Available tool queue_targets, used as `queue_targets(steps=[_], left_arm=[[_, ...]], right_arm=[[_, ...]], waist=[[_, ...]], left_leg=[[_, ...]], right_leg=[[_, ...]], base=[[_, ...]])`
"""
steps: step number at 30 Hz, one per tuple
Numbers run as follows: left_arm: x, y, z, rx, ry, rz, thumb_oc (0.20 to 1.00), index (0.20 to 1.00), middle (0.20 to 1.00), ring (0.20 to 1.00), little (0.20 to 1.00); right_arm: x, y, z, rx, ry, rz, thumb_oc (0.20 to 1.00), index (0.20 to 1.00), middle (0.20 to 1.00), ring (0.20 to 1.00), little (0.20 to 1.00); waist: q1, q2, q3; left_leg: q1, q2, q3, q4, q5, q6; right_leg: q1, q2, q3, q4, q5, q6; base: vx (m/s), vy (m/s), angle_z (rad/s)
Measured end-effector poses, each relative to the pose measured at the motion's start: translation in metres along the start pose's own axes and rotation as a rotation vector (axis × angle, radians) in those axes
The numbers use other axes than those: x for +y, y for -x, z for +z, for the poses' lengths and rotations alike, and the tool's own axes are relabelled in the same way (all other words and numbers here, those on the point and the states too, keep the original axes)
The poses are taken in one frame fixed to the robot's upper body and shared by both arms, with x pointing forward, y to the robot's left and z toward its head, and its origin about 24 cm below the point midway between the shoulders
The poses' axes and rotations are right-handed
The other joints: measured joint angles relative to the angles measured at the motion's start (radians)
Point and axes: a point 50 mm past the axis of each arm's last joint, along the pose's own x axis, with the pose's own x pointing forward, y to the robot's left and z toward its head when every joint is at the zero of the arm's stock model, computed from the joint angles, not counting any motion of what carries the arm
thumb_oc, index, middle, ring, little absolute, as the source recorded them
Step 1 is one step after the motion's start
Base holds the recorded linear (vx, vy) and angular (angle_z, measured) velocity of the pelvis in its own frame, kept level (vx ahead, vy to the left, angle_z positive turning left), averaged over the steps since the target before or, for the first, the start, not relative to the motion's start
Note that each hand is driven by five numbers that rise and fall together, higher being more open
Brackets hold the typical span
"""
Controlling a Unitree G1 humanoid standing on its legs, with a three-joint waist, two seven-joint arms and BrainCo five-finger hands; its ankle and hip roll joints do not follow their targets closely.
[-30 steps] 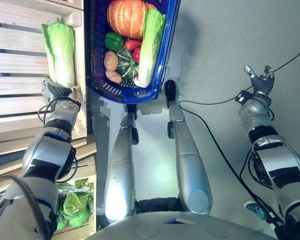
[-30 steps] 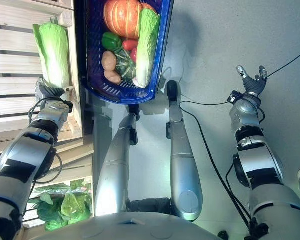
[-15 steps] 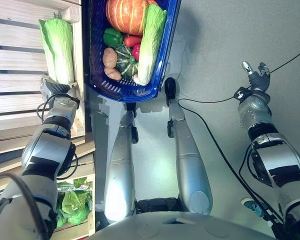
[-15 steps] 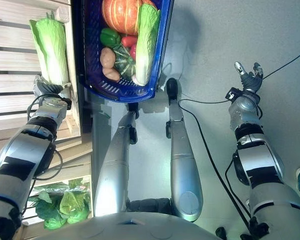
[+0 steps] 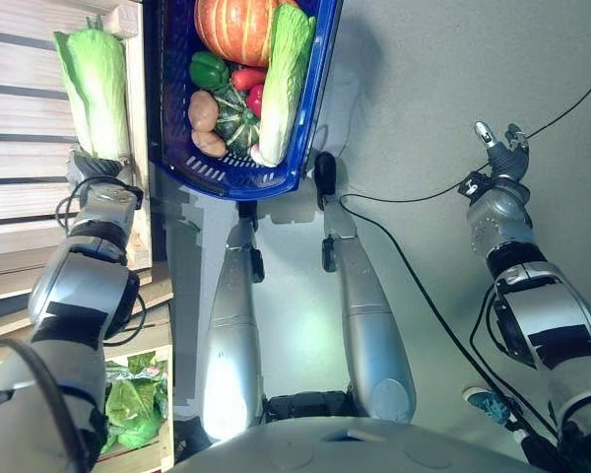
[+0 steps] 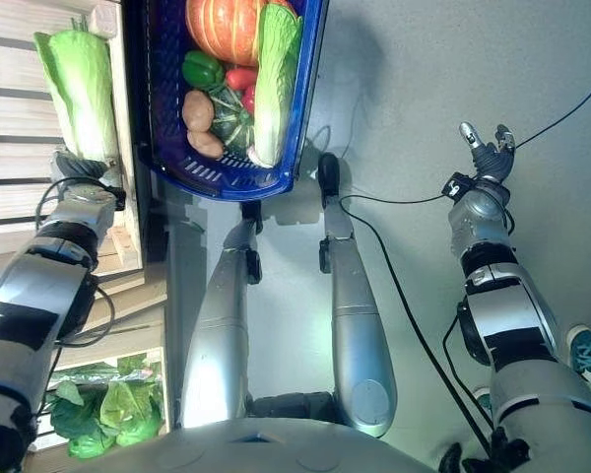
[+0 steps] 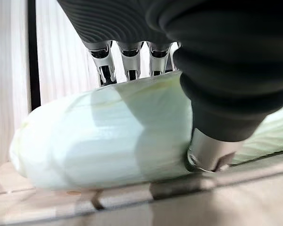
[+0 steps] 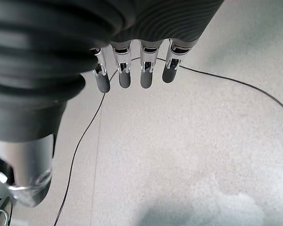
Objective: Pick up fruits and vegetables into the basket
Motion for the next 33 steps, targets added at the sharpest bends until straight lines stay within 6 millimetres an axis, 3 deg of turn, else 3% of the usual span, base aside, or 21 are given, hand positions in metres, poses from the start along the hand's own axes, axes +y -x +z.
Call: queue_targets(steps=[13, 19, 25, 33], left_arm=[[0.003, -0.002, 0.004, -0.045, 0.055, -0.056, 0.200, 0.200, 0.200, 0.200, 0.200], [0.004, -0.001, -0.006, -0.088, 0.143, -0.054, 0.200, 0.200, 0.200, 0.200, 0.200], [-0.002, 0.009, -0.020, -0.174, 0.252, -0.039, 0.200, 0.200, 0.200, 0.200, 0.200], [-0.015, 0.036, -0.008, -0.372, 0.405, -0.052, 0.200, 0.200, 0.200, 0.200, 0.200]], right_arm=[[0.004, 0.001, -0.002, 0.006, -0.007, 0.010, 1.000, 1.000, 1.000, 1.000, 1.000], [0.015, 0.005, 0.002, -0.029, -0.052, 0.108, 1.000, 1.000, 1.000, 1.000, 1.000], [0.032, 0.023, -0.004, -0.078, -0.115, 0.228, 1.000, 1.000, 1.000, 1.000, 1.000], [0.044, 0.048, -0.008, -0.132, -0.173, 0.325, 1.000, 1.000, 1.000, 1.000, 1.000]], waist=[[0.012, -0.003, -0.002], [0.001, -0.003, -0.002], [0.004, -0.007, 0.000], [0.022, -0.007, 0.000]], left_leg=[[-0.004, -0.002, 0.000, 0.000, 0.000, 0.002], [-0.001, -0.007, -0.001, 0.000, -0.002, 0.005], [0.038, -0.018, -0.002, -0.011, -0.001, 0.023], [0.090, -0.034, 0.006, -0.054, 0.010, 0.037]], right_leg=[[0.000, -0.001, 0.000, -0.001, 0.000, 0.000], [0.003, 0.000, 0.004, -0.001, 0.002, 0.000], [0.047, -0.007, 0.008, -0.022, 0.009, -0.010], [0.085, -0.025, 0.009, -0.038, 0.010, -0.010]], base=[[0.00, -0.013, 0.01], [0.00, 0.000, 0.00], [-0.01, -0.007, 0.02], [-0.01, -0.003, 0.01]])
